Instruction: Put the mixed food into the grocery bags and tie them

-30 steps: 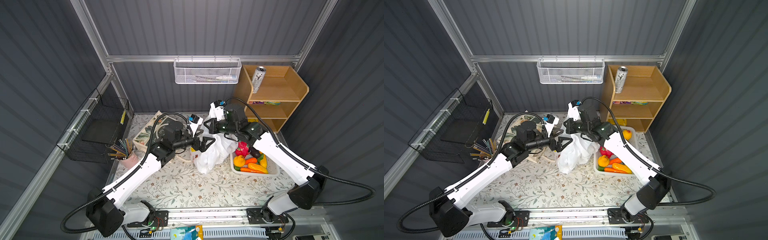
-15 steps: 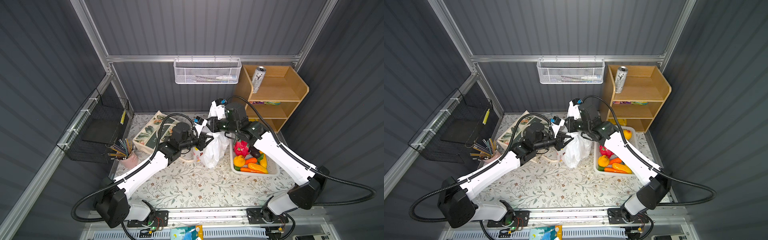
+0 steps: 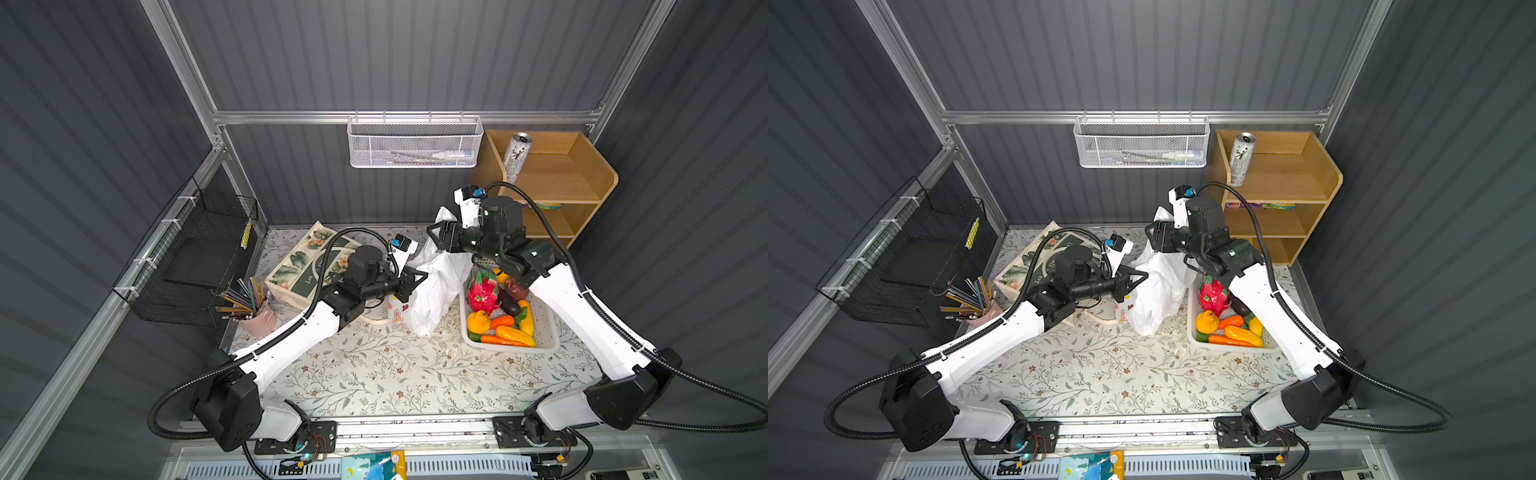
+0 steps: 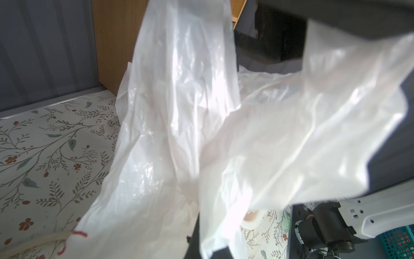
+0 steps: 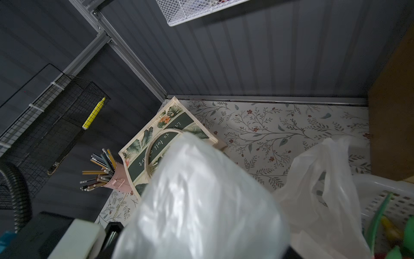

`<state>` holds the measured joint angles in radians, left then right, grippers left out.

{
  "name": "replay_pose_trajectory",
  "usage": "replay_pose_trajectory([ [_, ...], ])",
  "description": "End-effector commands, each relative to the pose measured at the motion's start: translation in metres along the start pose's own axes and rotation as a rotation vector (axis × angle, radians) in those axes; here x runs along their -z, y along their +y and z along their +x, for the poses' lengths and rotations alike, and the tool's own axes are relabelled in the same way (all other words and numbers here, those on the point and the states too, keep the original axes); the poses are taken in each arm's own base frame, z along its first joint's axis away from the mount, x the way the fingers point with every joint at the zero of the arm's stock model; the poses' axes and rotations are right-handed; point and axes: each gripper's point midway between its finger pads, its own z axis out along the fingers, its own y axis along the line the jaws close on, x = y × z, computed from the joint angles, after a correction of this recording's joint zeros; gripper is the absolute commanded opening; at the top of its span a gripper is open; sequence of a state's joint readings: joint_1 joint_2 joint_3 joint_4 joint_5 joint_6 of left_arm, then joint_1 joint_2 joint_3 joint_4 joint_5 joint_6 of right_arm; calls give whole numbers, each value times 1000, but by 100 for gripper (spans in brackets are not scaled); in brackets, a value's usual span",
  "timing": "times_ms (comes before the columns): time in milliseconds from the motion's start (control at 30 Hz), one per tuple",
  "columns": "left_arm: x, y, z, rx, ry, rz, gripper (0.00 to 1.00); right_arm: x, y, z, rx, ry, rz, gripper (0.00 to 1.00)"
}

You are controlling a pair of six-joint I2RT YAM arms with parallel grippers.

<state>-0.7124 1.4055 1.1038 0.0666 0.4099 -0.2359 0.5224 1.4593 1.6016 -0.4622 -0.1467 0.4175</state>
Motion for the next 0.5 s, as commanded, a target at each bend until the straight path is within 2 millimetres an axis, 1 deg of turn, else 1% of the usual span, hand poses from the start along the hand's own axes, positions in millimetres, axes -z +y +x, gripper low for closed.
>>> replay_pose_trajectory([
  [0, -4, -5, 12, -19, 44, 32, 0, 7, 5, -12, 10, -20, -19, 67],
  [33, -5, -5, 14, -19, 49, 36, 0, 7, 6, -15, 8, -22, -28, 65],
  [133, -5, -4, 15, -14, 55, 29, 0, 5, 11, -17, 8, -15, -56, 36],
  [167, -4, -3, 13, -14, 48, 18, 14, 5, 11, -16, 9, -12, -56, 22],
  [233, 4, -1, 6, -19, 20, -19, 43, 7, 6, -15, 7, -13, -42, 2],
  [267, 10, 1, 2, -23, 2, -47, 57, 10, 1, -13, 3, -14, -30, 0],
  [333, 26, 8, -7, -30, -51, -134, 76, 18, -10, -10, -15, -26, -2, 0],
  [400, 44, 16, -12, -39, -89, -219, 86, 32, -22, -10, -38, -50, 18, 0],
  [467, 58, 21, -7, -48, -86, -280, 89, 48, -34, -11, -52, -78, 54, 0],
])
